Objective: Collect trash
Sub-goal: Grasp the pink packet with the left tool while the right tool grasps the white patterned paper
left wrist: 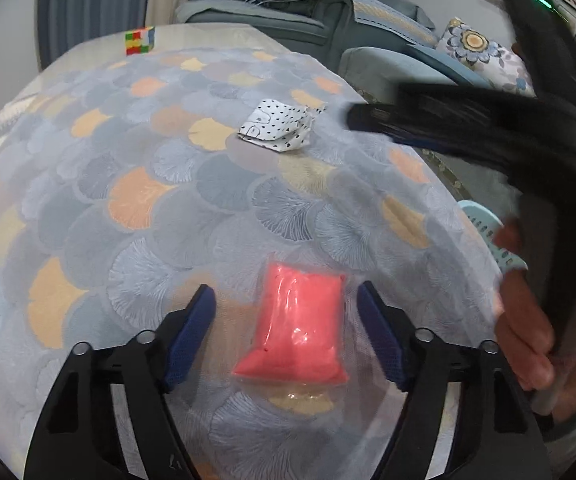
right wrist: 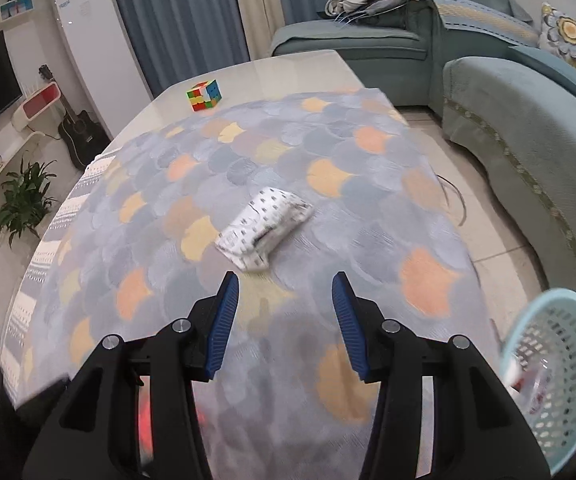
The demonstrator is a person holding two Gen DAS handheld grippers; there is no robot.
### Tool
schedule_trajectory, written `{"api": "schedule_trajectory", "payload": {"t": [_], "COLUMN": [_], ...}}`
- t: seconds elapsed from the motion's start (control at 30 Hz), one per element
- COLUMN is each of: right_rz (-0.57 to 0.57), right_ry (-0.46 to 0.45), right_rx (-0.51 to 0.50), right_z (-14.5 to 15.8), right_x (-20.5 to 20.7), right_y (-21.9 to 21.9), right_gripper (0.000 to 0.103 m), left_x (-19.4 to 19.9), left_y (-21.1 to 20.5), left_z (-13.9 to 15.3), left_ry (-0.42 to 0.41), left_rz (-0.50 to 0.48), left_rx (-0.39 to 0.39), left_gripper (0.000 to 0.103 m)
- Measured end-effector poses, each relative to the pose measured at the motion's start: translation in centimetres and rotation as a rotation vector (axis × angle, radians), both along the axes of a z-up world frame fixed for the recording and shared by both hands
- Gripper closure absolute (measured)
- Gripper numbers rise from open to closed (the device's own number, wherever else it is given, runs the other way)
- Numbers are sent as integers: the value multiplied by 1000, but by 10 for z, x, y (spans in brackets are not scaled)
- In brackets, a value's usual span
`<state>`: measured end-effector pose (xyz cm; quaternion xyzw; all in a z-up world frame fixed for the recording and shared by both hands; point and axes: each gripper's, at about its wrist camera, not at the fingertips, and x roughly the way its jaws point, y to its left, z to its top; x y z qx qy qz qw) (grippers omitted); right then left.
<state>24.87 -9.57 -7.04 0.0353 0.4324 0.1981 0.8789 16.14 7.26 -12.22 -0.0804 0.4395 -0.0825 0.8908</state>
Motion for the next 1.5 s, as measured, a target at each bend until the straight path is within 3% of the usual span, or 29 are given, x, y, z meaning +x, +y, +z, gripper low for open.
{"api": "schedule_trajectory", "payload": {"t": [0.07,0.43,0.53,0.57,0.67,0.77,0.93,1.13,1.33,1.5], "right_rz": [-6,-33,-33,-20,-7,-11,-22,-19,-64,-133], "right_ry": [11,84,90,90,84,70,51,-9,-99,-162], "right_rx": [5,5,-36,-31,-50,-32,21,8,34,11], "right_z": [-7,-36,-40,-40,-41,-38,-31,-8,45,78], "right_x": [9,54,56,56,54,50,38,7,-29,-51], "right_y": [8,39,46,47,50,45,26,-12,-81,-145], "right_gripper": [58,58,73,82,91,96,99,99,99,99], "left_x": [-2,-12,-12,-11,-9,-8,-13,-24,-32,-32], "left_y": [-1,-7,-7,-6,-4,1,2,-3,-22,-62], "left_z": [0,1,1,1,1,1,6,21,74,122], "left_ry": [-16,-59,-56,-57,-57,-59,-100,-144,-237,-302], "left_rz": [-3,-6,-1,0,0,10,5,-13,-54,-121], "left_rx": [4,18,12,9,-1,-14,-30,-36,-56,-59], "left_gripper": [43,50,55,58,65,66,66,67,67,67]}}
